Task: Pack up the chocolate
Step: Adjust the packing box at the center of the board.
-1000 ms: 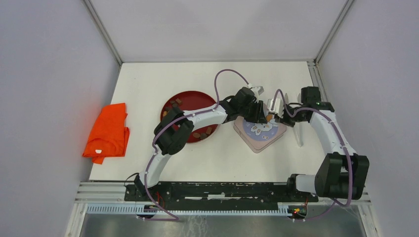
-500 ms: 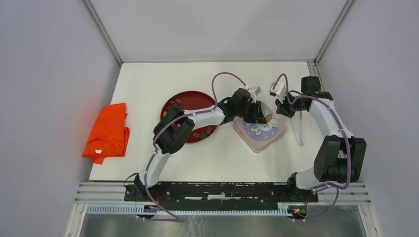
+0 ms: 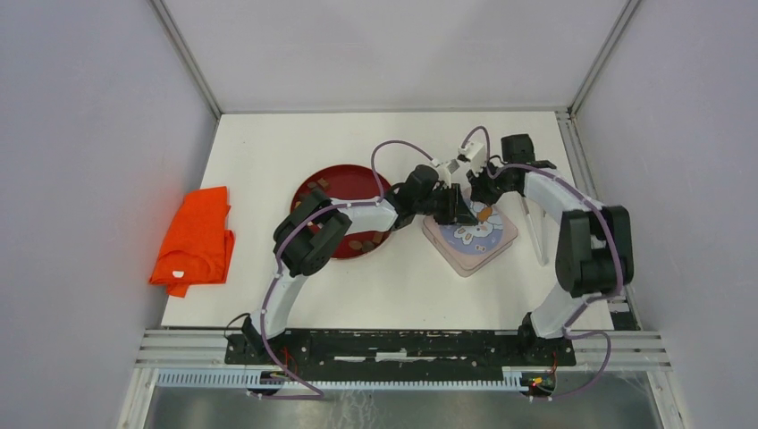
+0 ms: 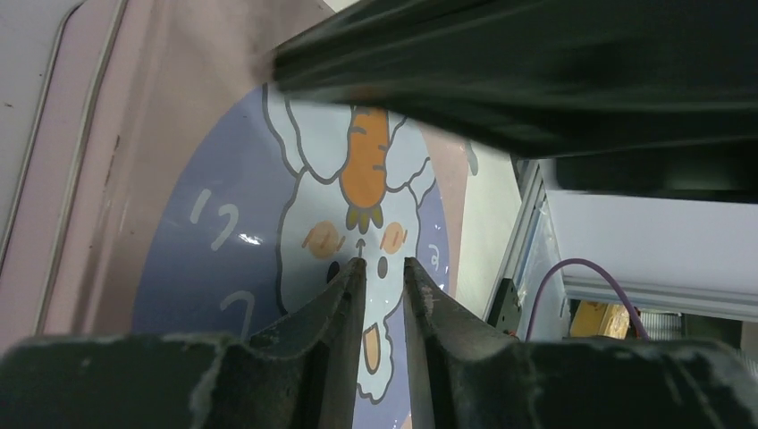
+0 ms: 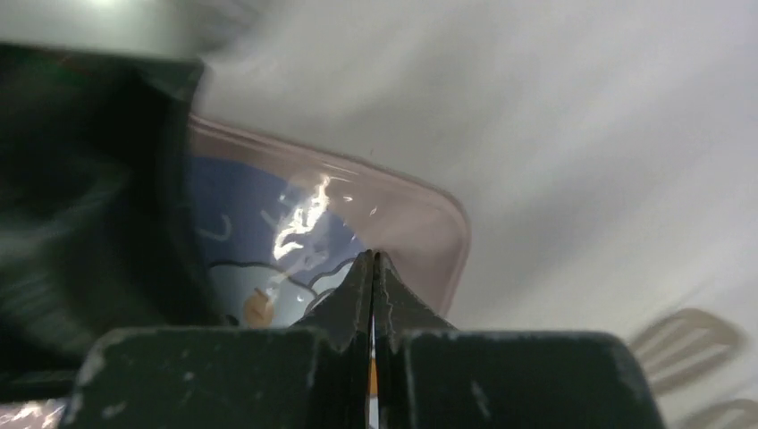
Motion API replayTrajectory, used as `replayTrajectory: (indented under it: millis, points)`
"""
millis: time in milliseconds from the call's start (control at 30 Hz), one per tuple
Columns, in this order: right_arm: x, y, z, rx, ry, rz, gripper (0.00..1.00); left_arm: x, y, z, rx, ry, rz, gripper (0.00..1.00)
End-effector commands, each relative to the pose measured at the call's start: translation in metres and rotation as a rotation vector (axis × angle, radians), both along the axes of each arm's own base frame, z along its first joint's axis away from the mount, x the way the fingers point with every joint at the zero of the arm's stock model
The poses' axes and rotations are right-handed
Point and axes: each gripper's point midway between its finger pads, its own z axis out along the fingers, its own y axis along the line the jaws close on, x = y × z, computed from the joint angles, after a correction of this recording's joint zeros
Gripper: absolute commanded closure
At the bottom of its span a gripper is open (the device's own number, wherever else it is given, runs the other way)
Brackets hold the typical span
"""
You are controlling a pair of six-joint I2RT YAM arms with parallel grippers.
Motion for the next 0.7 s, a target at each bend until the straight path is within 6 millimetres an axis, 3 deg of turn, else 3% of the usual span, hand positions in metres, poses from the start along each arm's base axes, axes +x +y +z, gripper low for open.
replayTrajectory:
  millis: [0, 67, 167, 367, 433, 533, 600, 667]
  points:
    - [-0.023, -0.025, -0.089, -0.199, 0.275, -0.111, 1.0, -0.024, 0.043, -0.097, 0.253, 0.203, 0.053, 0.69]
    - [-0.025, -0.028, -0.096, -0.215, 0.309, -0.113, 1.0, -0.025, 0.044, -0.099, 0.254, 0.209, 0.054, 0.69]
    - [-0.013, -0.02, -0.074, -0.173, 0.244, -0.098, 1.0, -0.025, 0.046, -0.1, 0.254, 0.214, 0.054, 0.69]
    - [0.013, 0.007, 0.044, -0.001, -0.034, -0.027, 1.0, -0.02, 0.049, -0.094, 0.241, 0.203, 0.053, 0.69]
    - [0.012, 0.007, 0.07, 0.0, -0.093, -0.026, 1.0, -0.018, 0.049, -0.09, 0.235, 0.198, 0.053, 0.69]
    - [0.005, 0.0, 0.074, -0.03, -0.114, -0.035, 1.0, -0.016, 0.048, -0.085, 0.231, 0.189, 0.05, 0.7]
    - [-0.005, -0.005, 0.055, -0.055, -0.079, -0.039, 1.0, -0.015, 0.05, -0.084, 0.232, 0.188, 0.052, 0.7]
    - [-0.018, -0.015, 0.018, -0.108, -0.002, -0.062, 1.0, -0.014, 0.051, -0.083, 0.232, 0.19, 0.056, 0.72]
